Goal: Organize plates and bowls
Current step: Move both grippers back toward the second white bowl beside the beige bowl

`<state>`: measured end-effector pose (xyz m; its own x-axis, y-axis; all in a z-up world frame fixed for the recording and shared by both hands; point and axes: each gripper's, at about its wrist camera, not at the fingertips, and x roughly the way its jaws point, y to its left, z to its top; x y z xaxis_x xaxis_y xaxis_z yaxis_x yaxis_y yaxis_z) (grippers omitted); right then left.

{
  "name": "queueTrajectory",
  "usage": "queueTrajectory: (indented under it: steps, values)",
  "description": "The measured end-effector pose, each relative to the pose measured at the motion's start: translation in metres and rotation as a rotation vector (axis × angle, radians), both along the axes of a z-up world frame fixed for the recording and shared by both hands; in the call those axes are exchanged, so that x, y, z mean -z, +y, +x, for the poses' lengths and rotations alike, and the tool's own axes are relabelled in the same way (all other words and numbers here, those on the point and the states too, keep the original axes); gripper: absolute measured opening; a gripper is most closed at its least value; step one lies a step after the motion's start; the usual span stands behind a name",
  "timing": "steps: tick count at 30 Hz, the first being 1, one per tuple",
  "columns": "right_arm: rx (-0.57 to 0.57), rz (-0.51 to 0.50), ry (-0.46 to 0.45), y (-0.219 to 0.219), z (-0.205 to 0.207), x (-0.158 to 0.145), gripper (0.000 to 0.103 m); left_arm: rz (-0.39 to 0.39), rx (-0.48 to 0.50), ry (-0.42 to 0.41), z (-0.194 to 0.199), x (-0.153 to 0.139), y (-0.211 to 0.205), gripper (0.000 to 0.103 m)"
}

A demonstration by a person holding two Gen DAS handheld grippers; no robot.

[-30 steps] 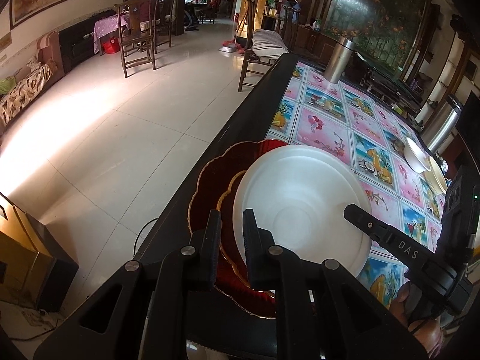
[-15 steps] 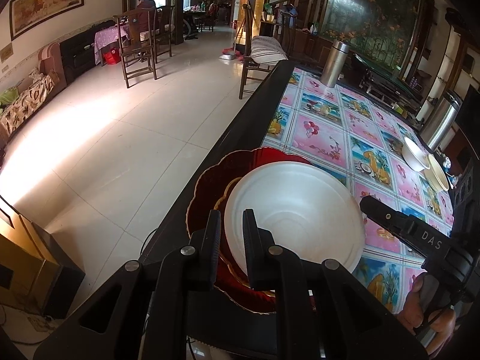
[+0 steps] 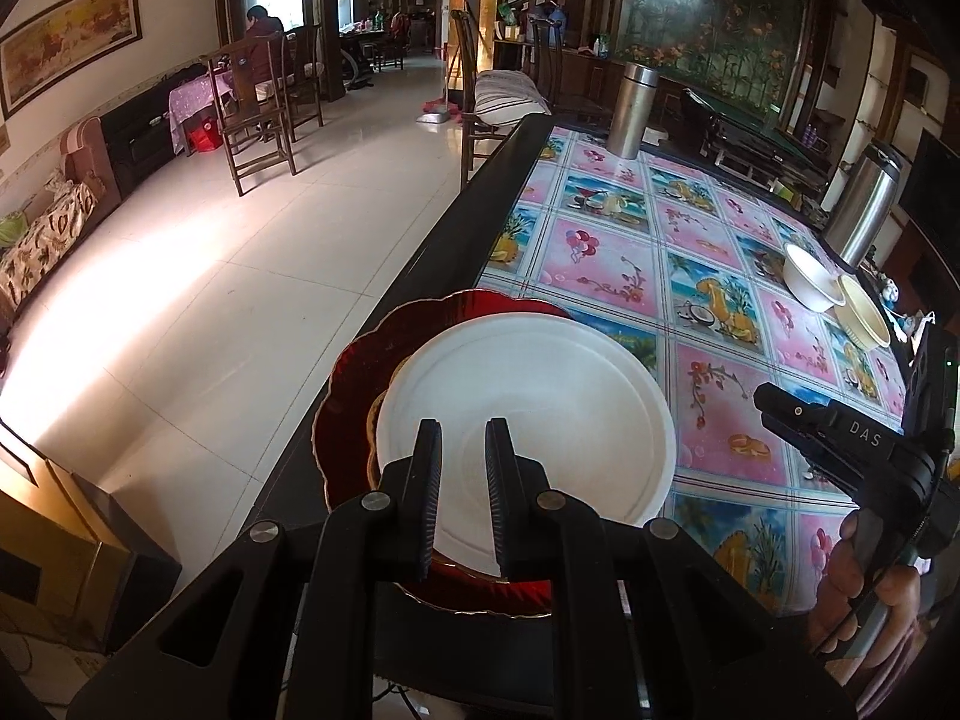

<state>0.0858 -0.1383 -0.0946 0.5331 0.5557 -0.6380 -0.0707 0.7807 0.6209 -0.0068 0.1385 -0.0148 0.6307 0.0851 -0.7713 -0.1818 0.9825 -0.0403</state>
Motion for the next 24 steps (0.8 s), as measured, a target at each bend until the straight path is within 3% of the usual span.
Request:
queueTrajectory:
  steps: [14,24]
  values:
    - [0.127,0.079,0.000,-0.088,-0.002,0.002,0.035,0.056,0.131,0.014,0.019,-0.007,-0.083,0.012]
    - [0.224,0.111,0.011,-0.157,-0.005,0.009,0.035,0.109,0.279,0.055,0.049,0.000,-0.170,0.012]
